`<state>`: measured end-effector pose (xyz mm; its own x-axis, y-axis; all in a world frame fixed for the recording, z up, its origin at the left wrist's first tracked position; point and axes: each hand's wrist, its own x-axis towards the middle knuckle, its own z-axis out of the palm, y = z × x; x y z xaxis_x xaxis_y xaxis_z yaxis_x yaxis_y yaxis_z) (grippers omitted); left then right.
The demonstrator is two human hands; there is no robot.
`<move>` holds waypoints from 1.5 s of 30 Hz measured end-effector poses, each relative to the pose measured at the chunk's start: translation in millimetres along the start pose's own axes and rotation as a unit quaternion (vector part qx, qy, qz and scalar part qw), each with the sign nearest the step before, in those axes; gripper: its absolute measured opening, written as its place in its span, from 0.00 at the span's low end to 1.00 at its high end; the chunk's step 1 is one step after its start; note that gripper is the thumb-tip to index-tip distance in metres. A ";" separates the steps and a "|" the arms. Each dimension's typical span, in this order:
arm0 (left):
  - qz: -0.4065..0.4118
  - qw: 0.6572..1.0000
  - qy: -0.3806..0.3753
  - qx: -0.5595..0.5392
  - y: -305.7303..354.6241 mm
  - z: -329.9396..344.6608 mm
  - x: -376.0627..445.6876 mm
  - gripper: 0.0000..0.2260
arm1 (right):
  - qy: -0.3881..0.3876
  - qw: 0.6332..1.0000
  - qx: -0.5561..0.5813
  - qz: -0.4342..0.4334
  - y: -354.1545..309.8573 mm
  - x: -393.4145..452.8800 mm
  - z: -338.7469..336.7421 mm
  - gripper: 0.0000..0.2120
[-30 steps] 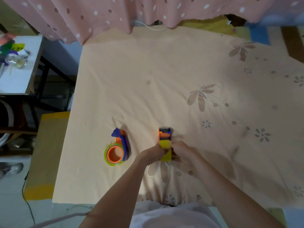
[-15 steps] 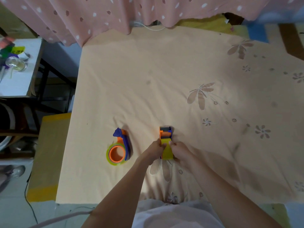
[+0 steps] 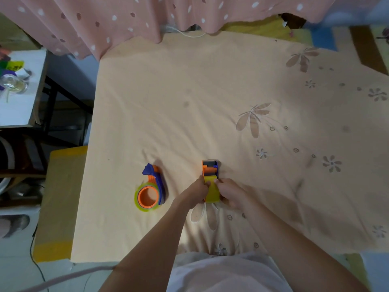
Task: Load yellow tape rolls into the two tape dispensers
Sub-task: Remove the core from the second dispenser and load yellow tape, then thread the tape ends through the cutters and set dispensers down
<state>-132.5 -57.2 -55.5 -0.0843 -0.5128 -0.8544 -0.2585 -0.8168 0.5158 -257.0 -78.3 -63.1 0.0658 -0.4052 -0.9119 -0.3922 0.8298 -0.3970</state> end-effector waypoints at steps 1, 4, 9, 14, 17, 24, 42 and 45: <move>0.000 1.000 0.002 0.005 -0.4 0.1 1.2 0.18 | -0.006 1.000 0.007 -0.005 1.1 -0.7 0.0 0.20; -0.002 1.000 0.015 0.011 -3.2 -0.7 4.1 0.17 | -0.007 1.000 0.003 -0.012 2.9 -1.2 0.5 0.20; 0.009 0.998 0.041 0.051 -1.5 -0.2 0.6 0.15 | 0.022 0.998 -0.050 -0.022 -6.5 -11.3 -2.2 0.19; 0.022 0.989 0.092 0.113 -2.5 -18.8 -13.3 0.21 | 0.115 0.989 -0.009 -0.093 -26.0 -34.8 13.0 0.11; 0.047 0.972 0.212 0.091 -8.5 -45.5 -29.4 0.19 | 0.248 0.944 -0.046 -0.211 -36.6 -45.6 35.2 0.15; -0.010 0.913 0.406 0.033 -57.3 -117.2 -61.1 0.15 | 0.129 0.944 -0.193 -0.234 -54.6 -42.4 121.8 0.07; -0.104 0.958 0.265 -0.039 -106.1 -156.7 -56.5 0.22 | 0.101 0.899 -0.399 -0.152 -35.1 1.5 195.7 0.26; -0.084 0.955 0.276 -0.065 -109.5 -161.4 -59.7 0.20 | 0.119 0.898 -0.392 -0.158 -39.8 -0.5 194.9 0.17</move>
<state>56.2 20.2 -50.7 0.4768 -0.4032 -0.7811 -0.0987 -0.9075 0.4082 -62.7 -36.3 -67.1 0.1250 -0.7209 -0.6816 -0.9206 0.1719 -0.3507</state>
